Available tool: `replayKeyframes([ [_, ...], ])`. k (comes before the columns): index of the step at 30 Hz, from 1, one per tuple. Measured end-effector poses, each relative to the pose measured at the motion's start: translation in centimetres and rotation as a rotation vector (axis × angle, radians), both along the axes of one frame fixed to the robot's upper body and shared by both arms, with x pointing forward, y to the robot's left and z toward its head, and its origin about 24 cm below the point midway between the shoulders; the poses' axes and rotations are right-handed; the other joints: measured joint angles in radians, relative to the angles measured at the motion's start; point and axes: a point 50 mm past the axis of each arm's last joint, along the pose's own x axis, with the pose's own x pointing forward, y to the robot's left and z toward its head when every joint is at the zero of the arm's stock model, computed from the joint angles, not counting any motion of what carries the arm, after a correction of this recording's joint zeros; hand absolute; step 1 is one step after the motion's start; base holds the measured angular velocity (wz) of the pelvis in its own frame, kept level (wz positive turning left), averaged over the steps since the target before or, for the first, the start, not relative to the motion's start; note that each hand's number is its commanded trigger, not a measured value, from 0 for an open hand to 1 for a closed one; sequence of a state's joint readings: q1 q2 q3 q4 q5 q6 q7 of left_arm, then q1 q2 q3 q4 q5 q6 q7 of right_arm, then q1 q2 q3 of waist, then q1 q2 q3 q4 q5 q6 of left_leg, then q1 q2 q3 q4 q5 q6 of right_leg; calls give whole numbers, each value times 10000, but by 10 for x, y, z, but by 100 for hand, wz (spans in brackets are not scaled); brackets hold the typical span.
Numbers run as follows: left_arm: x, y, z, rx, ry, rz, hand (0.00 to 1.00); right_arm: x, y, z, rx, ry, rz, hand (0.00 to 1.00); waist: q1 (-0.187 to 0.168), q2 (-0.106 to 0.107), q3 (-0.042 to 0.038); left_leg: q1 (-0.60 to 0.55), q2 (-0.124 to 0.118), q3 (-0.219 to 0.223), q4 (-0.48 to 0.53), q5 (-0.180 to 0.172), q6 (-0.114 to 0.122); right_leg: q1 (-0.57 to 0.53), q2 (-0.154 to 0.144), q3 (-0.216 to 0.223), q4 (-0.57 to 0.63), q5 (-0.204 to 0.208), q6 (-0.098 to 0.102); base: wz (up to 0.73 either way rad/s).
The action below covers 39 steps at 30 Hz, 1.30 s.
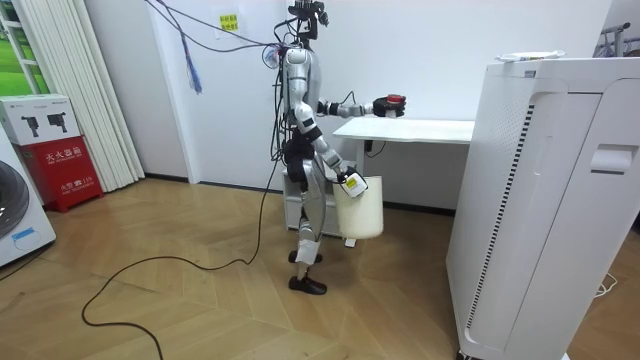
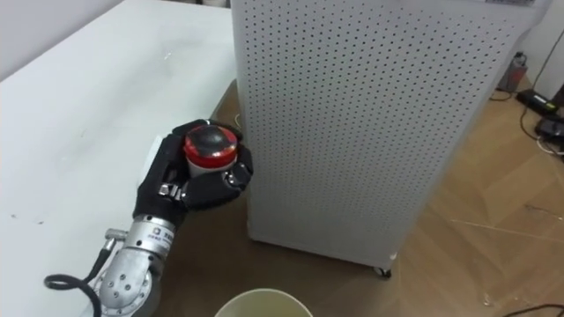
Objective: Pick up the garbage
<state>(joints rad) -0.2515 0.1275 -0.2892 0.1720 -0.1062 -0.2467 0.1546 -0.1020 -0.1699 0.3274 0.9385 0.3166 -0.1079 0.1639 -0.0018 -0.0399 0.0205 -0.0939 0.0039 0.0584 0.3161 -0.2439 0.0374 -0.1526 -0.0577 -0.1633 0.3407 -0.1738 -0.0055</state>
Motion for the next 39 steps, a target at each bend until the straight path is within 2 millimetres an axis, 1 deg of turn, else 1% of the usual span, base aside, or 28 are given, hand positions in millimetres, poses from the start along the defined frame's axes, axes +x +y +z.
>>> replayKeyframes([
  [3, -5, -3, 3, -11, -148, -437, 100, 13, 0, 10, 22, -584, 49, 100, 48, 75, -11, 6, -7, -25, -18, 3, 5, 7, -26, -53, 13, 0, 0, 0],
  [5, -8, -3, -3, 0, 83, -622, 100, 23, -2, 17, 10, -938, 67, 100, 41, 108, -6, 5, -8, -46, -31, 10, 5, 7, -27, -80, 5, -1, 1, 2],
  [8, -12, -2, -9, 81, 320, -762, 100, 27, -5, 20, 25, -1116, -85, 100, 42, 113, -4, -16, -4, -89, -31, 13, 1, 12, -39, -165, 5, -1, 0, 6],
  [13, -15, 0, -14, 374, 470, -1042, 100, 27, -7, 20, -46, -1126, -113, 100, 41, 115, -2, -61, -9, -87, -36, 13, 3, 6, -68, -281, -44, -1, 0, 0],
  [23, -31, 6, -38, 905, 1522, -1533, 100, 27, -6, 20, -157, -1122, -124, 100, 61, 138, 12, -196, -7, -55, -67, 14, 4, -82, -68, -312, -145, -1, 0, 0],
  [28, -36, 6, -45, 1044, 1778, -1700, 100, 28, -7, 20, -233, -1135, -153, 100, 79, 137, 12, -195, -9, -57, -88, 14, 4, -103, -70, -293, -147, -1, 1, -1],
  [31, -39, 6, -48, 1057, 1954, -1767, 96, 28, -7, 20, -248, -1135, -155, 100, 77, 144, 8, -194, -9, -45, -98, 14, 4, -115, -62, -290, -148, -1, 1, -1],
  [32, -39, 6, -49, 1057, 1977, -1784, 91, 28, -7, 20, -247, -1135, -156, 100, 76, 147, 6, -188, -8, -45, -102, 15, 5, -114, -61, -288, -148, -1, 1, 0],
  [33, -40, 6, -50, 1058, 2043, -1849, 80, 28, -7, 20, -247, -1134, -159, 100, 72, 160, -1, -176, -5, -33, -104, 15, 5, -108, -58, -287, -148, -1, 1, 0],
  [34, -42, 5, -52, 1072, 2121, -1946, 78, 28, -8, 20, -257, -1135, -168, 100, 72, 181, -7, -167, -5, -29, -104, 15, 5, -102, -58, -287, -148, -1, 1, 0],
  [35, -43, 5, -52, 1084, 2155, -1999, 71, 28, -9, 21, -270, -1135, -170, 100, 73, 195, -4, -158, -5, -29, -104, 15, 5, -91, -59, -287, -149, -1, 1, 0],
  [36, -44, 3, -54, 1114, 2228, -2118, 56, 28, -9, 21, -291, -1135, -169, 100, 84, 221, -5, -144, -6, -28, -104, 16, 6, -79, -60, -288, -149, -1, 1, 0],
  [37, -45, 2, -56, 1148, 2312, -2273, 39, 28, -9, 21, -307, -1139, -158, 100, 71, 233, -8, -135, -5, -24, -108, 17, 8, -75, -60, -279, -147, -1, 1, 0],
  [38, -47, 0, -60, 1192, 2456, -2427, 0, 28, -10, 21, -338, -1137, -118, 100, 57, 239, -7, -126, -6, -26, -114, 19, 9, -66, -61, -260, -145, -1, 1, 0],
  [39, -48, -1, -62, 1241, 2573, -2521, 0, 28, -10, 21, -341, -1136, -110, 100, 55, 241, -6, -116, -7, -23, -123, 23, 9, -65, -61, -253, -138, -1, 1, 0],
])
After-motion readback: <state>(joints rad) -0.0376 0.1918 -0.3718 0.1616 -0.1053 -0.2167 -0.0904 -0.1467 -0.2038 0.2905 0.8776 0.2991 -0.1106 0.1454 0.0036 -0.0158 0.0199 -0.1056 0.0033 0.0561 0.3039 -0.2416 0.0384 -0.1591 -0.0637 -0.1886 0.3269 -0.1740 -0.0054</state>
